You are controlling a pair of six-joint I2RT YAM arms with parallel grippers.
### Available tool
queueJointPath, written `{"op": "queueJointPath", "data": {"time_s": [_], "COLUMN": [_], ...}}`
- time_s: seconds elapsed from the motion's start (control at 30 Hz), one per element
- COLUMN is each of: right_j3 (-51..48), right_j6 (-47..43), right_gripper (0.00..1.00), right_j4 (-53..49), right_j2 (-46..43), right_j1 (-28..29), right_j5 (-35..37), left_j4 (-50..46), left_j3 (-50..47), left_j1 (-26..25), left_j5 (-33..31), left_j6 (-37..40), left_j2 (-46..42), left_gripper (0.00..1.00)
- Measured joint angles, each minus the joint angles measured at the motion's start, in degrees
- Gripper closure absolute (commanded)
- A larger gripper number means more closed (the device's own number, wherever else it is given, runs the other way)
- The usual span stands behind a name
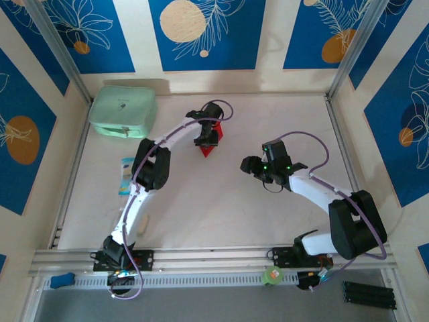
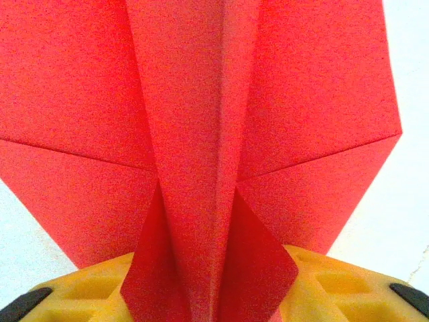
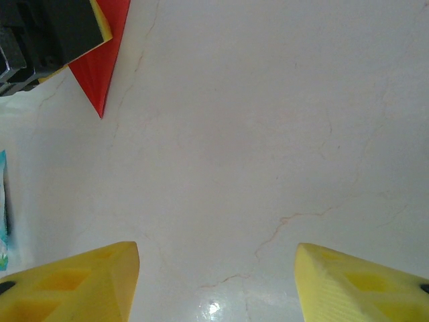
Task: Fold a paper plane with a square sheet of paper (pick it up from the middle)
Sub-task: Move the paper plane to the top-center of the table, then reset both arms
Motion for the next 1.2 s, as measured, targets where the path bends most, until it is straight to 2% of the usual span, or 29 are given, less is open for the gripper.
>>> {"op": "queueJointPath", "data": {"time_s": [0.13,0.43,0.57,0.67,0.73,0.8,0.9,0.93,1.07,1.2], "right_j3": [0.02,1.99,4.46,7.28,9.03,10.64,11.43,11.41,9.66,3.21], "right_j6": [0.00,-1.90,-4.57,-7.37,-9.57,-12.35,-15.96,-16.85,-19.61,-21.81], "right_gripper": [0.37,0.35,0.29,0.17,0.07,0.02,0.01,0.01,0.01,0.01], "right_j4": [-0.04,-2.89,-5.53,-7.30,-7.67,-7.74,-6.56,-6.10,-1.90,3.80], "right_j2": [0.00,-0.39,-3.26,-5.99,-7.98,-10.10,-12.87,-13.49,-14.51,-14.75], "right_j1": [0.00,-0.92,-2.64,-4.00,-4.52,-5.05,-6.01,-6.43,-9.40,-12.85], "right_j5": [0.00,0.98,2.71,5.03,7.41,10.40,14.84,16.37,22.32,26.12], "left_j4": [-0.04,-0.15,0.63,2.36,4.28,7.37,13.64,15.32,25.70,35.69], "left_j3": [0.20,-1.03,-4.15,-8.02,-12.20,-18.53,-29.83,-33.14,-49.86,-65.99], "left_j1": [0.00,0.00,0.00,0.00,0.00,0.04,0.31,0.48,2.58,7.17], "left_j5": [0.11,-0.07,-1.09,-2.99,-5.01,-7.85,-13.14,-14.84,-22.56,-27.96], "left_j6": [-1.14,-2.78,-2.80,-2.64,-2.08,-1.14,1.27,2.29,5.51,8.35], "left_j2": [-0.02,-5.35,-12.15,-18.03,-22.91,-29.33,-40.02,-43.08,-55.87,-64.04], "left_gripper": [0.52,0.40,0.38,0.34,0.28,0.18,0.03,0.00,0.01,0.01]}}
